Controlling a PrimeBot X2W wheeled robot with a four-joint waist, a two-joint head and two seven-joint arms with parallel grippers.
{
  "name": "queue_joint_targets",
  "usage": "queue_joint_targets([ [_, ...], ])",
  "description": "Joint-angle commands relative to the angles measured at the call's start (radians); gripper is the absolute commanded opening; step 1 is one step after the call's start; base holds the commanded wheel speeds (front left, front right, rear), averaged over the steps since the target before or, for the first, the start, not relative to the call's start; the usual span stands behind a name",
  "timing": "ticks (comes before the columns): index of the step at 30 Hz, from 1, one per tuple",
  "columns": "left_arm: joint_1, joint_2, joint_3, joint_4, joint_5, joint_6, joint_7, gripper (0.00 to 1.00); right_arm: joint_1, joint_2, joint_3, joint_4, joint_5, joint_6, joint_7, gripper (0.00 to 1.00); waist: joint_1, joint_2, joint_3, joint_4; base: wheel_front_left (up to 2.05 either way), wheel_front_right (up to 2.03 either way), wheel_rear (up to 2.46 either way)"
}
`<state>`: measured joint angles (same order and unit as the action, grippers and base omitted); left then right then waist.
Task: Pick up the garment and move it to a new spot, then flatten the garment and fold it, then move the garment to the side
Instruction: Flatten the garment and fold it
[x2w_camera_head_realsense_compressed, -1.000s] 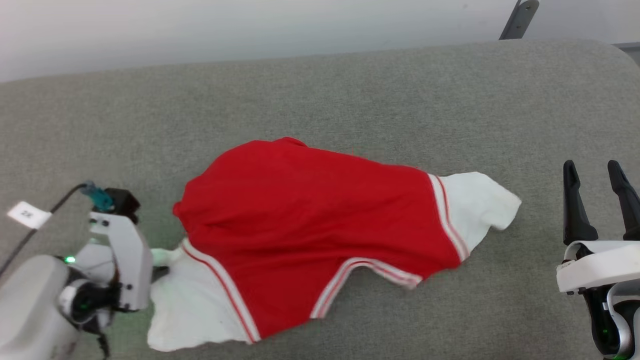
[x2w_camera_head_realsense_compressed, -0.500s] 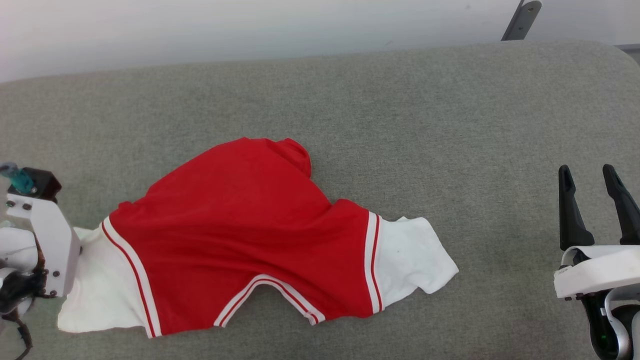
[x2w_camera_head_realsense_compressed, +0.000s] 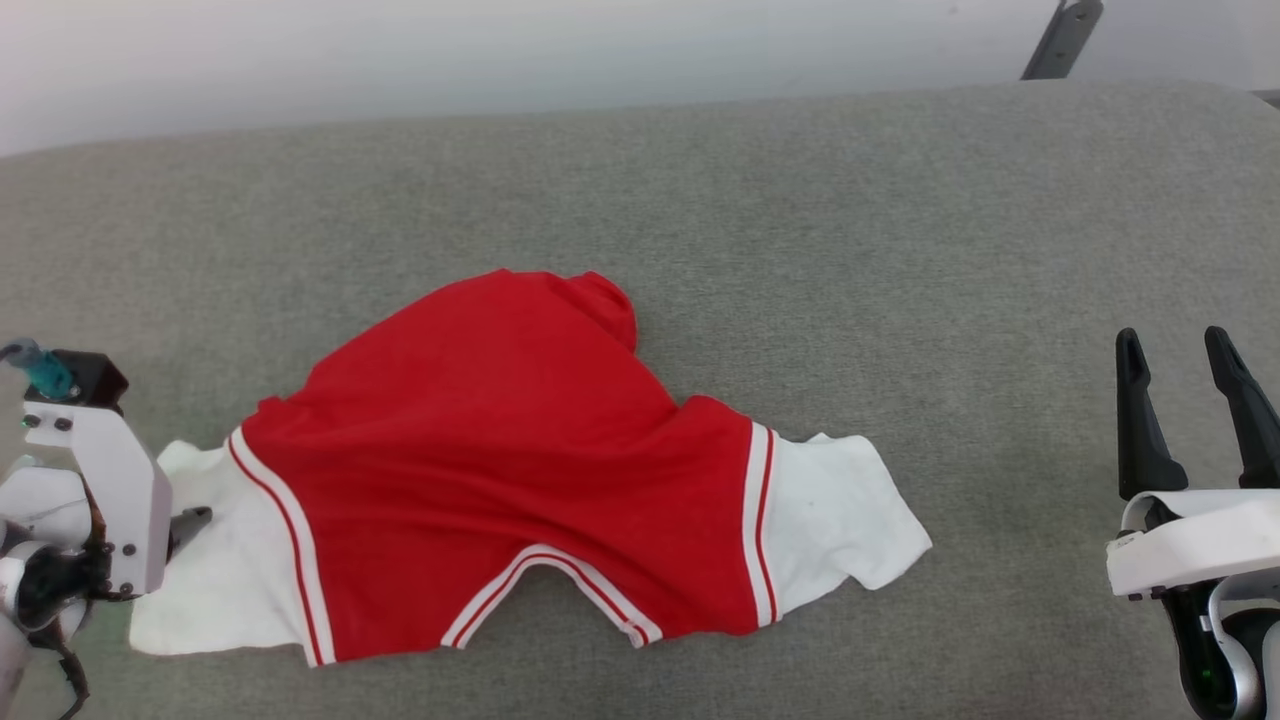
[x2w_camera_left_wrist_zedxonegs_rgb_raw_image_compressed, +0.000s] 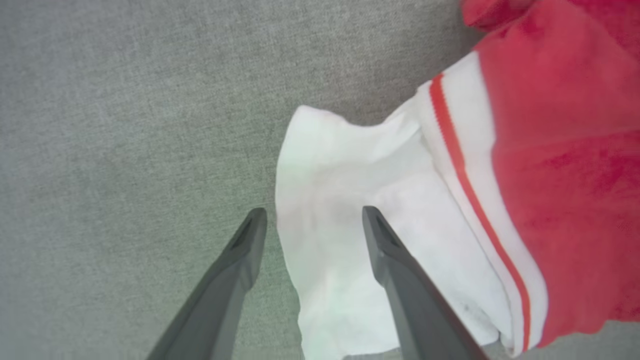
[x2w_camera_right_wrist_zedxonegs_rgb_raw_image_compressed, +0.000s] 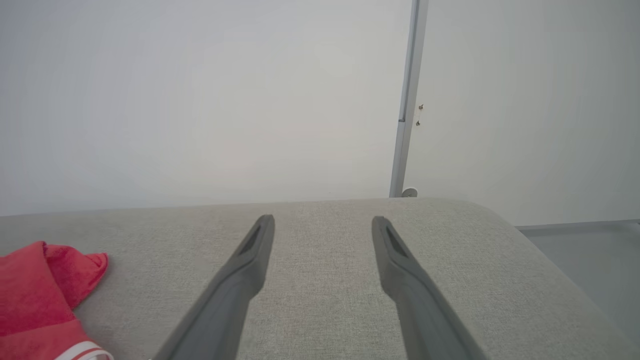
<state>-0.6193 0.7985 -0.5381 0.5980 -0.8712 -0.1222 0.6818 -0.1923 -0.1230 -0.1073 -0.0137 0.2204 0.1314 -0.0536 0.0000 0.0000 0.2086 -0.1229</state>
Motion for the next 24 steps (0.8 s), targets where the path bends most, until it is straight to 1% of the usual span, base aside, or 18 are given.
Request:
queue_joint_targets([
  [1, -0.008, 0.000, 0.003, -0.004, -0.006, 0.008, 0.007, 1.00, 0.000, 0.000, 0.001, -0.006, 0.003, -0.001, -0.006, 1.00, 0.0000, 0.0000, -0.004, 0.008, 0.00, 0.00, 0.00],
  [5, 0.007, 0.000, 0.011, -0.025, -0.036, 0.031, 0.048, 1.00, -0.001, -0.001, 0.003, -0.006, 0.007, -0.001, -0.011, 1.00, 0.0000, 0.0000, -0.009, 0.021, 0.00, 0.00, 0.00],
  [8, 0.029, 0.007, 0.013, -0.051, -0.056, 0.056, 0.093, 1.00, -0.001, -0.005, 0.004, -0.002, 0.013, -0.001, -0.013, 1.00, 0.0000, 0.0000, -0.013, 0.028, 0.00, 0.00, 0.00],
  [14, 0.088, 0.022, 0.022, -0.090, -0.095, 0.097, 0.135, 1.00, -0.006, -0.010, 0.009, 0.003, 0.021, -0.001, -0.016, 1.00, 0.0000, 0.0000, -0.012, 0.033, 0.00, 0.00, 0.00],
  [20, 0.136, 0.033, 0.038, -0.094, -0.124, 0.108, 0.128, 1.00, 0.005, -0.002, 0.011, -0.010, 0.017, -0.001, -0.012, 1.00, 0.0000, 0.0000, -0.008, 0.028, 0.00, 0.00, 0.00],
  [24, 0.169, 0.032, 0.042, -0.070, -0.139, 0.114, 0.124, 1.00, 0.009, -0.006, 0.009, -0.015, 0.023, -0.001, -0.007, 1.00, 0.0000, 0.0000, -0.004, 0.022, 0.00, 0.00, 0.00],
])
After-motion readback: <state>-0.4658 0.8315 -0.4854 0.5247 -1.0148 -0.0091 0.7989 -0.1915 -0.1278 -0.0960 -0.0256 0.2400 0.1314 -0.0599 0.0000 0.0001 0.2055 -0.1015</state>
